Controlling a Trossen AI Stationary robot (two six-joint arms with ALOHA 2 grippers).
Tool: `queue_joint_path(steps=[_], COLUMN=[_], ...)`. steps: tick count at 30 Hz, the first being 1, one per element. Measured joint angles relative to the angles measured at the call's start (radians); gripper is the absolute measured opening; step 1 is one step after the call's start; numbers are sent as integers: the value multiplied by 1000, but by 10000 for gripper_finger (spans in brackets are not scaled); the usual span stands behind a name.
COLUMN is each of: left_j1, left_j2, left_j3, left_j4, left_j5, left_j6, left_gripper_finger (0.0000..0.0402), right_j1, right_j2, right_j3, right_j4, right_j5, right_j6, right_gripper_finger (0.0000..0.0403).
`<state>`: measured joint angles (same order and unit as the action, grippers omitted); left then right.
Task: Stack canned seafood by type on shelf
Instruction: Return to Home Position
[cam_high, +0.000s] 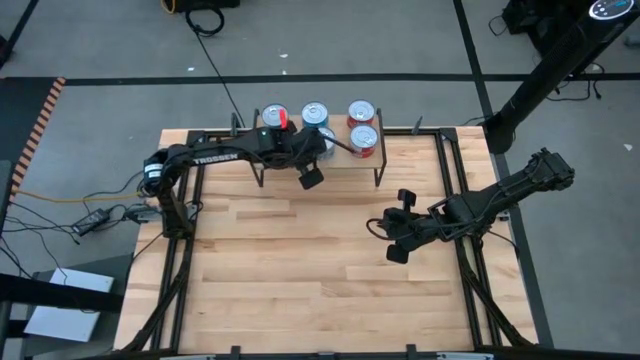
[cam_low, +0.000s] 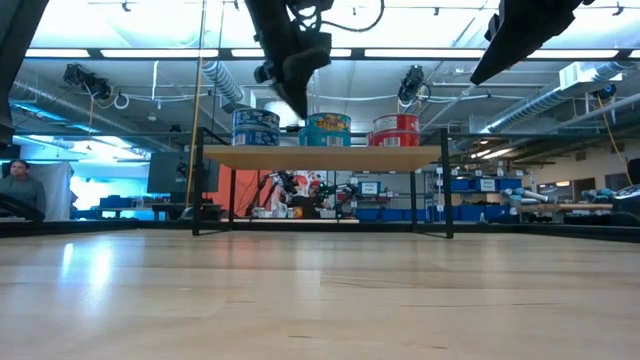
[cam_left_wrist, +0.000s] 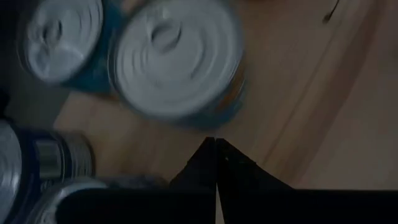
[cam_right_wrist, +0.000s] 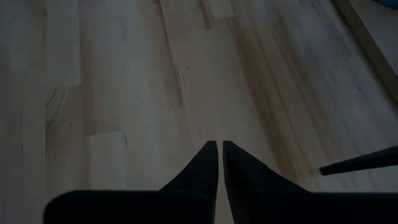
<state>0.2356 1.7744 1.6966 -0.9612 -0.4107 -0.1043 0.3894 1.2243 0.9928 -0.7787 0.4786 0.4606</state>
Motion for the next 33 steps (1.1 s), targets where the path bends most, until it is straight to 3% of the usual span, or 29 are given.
queue_joint_path(steps=[11, 17, 21, 33], left_j1=[-47, -88, -116, -167], left_j2=[-64, -189, -312, -710], left_j3=[-28, -257, -403, -790], left_j4=[205, 473, 614, 821], left_j5=[11, 23, 24, 27], left_j6=[24, -1, -20, -12], left_gripper_finger=[3, 3, 3, 3], right_j1=[0, -27, -72, -249], right_j2=[-1, -26, -68, -206], right_j3=[0, -35, -101, -276], right_j4=[14, 95, 226, 605], right_j5=[27, 27, -31, -193], right_j6=[-50, -86, -113, -282], right_gripper_finger=[7, 4, 3, 1])
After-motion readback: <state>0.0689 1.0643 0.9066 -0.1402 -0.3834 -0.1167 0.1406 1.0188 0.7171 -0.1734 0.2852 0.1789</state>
